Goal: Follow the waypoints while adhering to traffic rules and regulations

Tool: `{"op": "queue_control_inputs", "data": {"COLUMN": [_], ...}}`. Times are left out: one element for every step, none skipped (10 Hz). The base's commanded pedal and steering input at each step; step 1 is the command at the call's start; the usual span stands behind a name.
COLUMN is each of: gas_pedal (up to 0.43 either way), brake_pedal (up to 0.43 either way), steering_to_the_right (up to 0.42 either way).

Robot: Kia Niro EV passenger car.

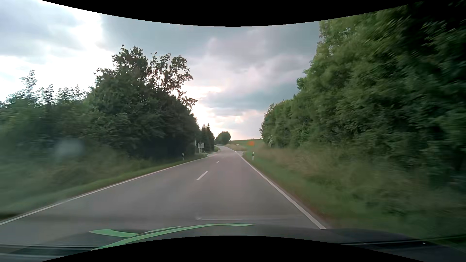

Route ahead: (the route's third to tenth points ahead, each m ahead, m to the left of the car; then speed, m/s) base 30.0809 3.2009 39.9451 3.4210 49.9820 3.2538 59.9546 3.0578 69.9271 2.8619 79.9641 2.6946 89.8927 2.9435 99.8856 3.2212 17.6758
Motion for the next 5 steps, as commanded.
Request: {"op": "queue_control_inputs", "data": {"gas_pedal": [0.067,0.067,0.067,0.067,0.067], "brake_pedal": [0.0,0.0,0.0,0.0,0.0], "steering_to_the_right": [0.002,0.0,0.001,0.0,0.0]}}
